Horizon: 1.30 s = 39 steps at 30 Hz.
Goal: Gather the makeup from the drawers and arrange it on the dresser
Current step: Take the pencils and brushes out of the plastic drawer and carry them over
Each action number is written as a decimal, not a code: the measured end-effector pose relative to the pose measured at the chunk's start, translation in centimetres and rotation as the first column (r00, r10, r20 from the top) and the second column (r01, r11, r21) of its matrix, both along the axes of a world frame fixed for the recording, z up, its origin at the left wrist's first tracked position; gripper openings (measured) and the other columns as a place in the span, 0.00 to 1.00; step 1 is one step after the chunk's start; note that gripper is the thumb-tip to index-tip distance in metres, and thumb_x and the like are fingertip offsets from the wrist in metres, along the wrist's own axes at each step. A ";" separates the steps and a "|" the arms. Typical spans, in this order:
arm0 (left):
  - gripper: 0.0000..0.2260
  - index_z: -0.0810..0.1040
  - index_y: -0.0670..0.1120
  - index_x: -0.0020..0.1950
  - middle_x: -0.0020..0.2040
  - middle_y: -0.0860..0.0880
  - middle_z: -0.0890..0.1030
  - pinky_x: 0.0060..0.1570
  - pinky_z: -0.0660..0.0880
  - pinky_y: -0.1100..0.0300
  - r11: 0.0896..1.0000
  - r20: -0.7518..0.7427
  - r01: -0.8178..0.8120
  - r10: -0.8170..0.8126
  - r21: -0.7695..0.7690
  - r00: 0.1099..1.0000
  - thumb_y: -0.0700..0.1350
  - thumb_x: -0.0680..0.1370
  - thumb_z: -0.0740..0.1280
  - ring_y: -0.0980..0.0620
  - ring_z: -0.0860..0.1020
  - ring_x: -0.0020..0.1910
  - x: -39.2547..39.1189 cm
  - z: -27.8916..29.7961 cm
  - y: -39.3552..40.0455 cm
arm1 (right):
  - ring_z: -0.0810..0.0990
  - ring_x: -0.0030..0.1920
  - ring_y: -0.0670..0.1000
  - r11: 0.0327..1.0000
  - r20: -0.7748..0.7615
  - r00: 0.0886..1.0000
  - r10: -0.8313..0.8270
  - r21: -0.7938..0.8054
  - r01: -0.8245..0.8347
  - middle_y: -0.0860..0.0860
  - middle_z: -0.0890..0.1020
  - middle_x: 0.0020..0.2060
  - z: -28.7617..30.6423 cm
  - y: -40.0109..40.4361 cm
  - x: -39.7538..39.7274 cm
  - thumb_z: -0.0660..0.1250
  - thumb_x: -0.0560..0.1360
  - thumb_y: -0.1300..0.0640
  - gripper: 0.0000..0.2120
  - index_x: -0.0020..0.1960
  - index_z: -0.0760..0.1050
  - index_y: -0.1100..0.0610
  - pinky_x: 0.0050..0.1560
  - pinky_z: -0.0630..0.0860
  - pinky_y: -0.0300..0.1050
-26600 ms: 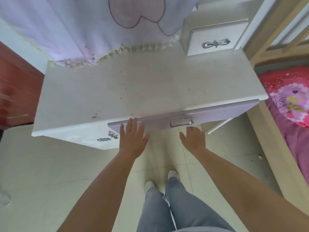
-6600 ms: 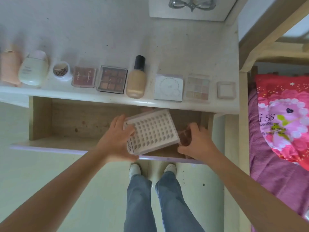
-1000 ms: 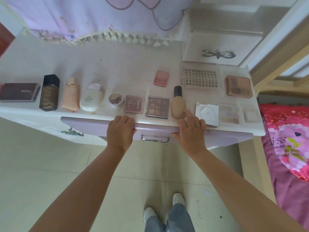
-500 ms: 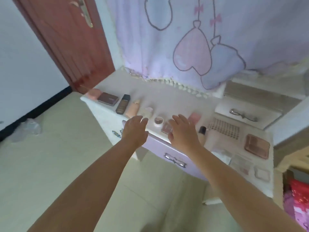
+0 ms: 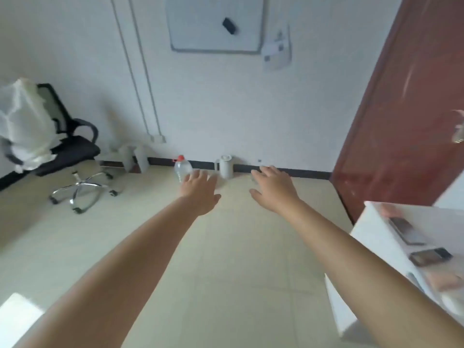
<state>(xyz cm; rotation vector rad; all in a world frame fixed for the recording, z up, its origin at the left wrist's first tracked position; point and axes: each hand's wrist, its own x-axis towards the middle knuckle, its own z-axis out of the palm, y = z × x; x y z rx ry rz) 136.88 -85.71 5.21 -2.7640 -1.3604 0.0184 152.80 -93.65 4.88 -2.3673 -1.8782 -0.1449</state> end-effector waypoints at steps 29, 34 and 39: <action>0.28 0.43 0.51 0.76 0.77 0.46 0.39 0.73 0.40 0.49 0.251 -0.031 -0.960 0.966 -0.127 0.257 0.58 0.80 0.47 0.48 0.37 0.75 -65.1 -6.7 30.4 | 0.39 0.75 0.56 0.694 -0.143 0.701 0.699 -0.100 -0.713 0.54 0.40 0.75 -8.3 52.3 -61.5 0.46 0.79 0.42 0.28 0.75 0.42 0.49 0.73 0.41 0.57; 0.27 0.42 0.50 0.76 0.76 0.46 0.38 0.73 0.39 0.49 0.194 -0.021 -0.973 0.980 -0.122 0.198 0.58 0.81 0.47 0.48 0.36 0.75 -70.6 -4.9 39.9 | 0.40 0.75 0.56 0.600 -0.131 0.599 0.790 -0.038 -0.799 0.55 0.41 0.75 -5.7 62.5 -69.7 0.46 0.79 0.41 0.29 0.75 0.43 0.50 0.73 0.40 0.57; 0.28 0.39 0.50 0.76 0.76 0.46 0.37 0.73 0.40 0.48 0.129 -0.033 -0.984 0.990 -0.127 0.134 0.58 0.81 0.46 0.48 0.35 0.75 -77.7 -5.5 49.0 | 0.39 0.75 0.56 0.503 -0.125 0.506 0.854 -0.051 -0.863 0.55 0.40 0.75 -5.7 70.9 -78.6 0.46 0.79 0.41 0.29 0.75 0.42 0.50 0.72 0.39 0.57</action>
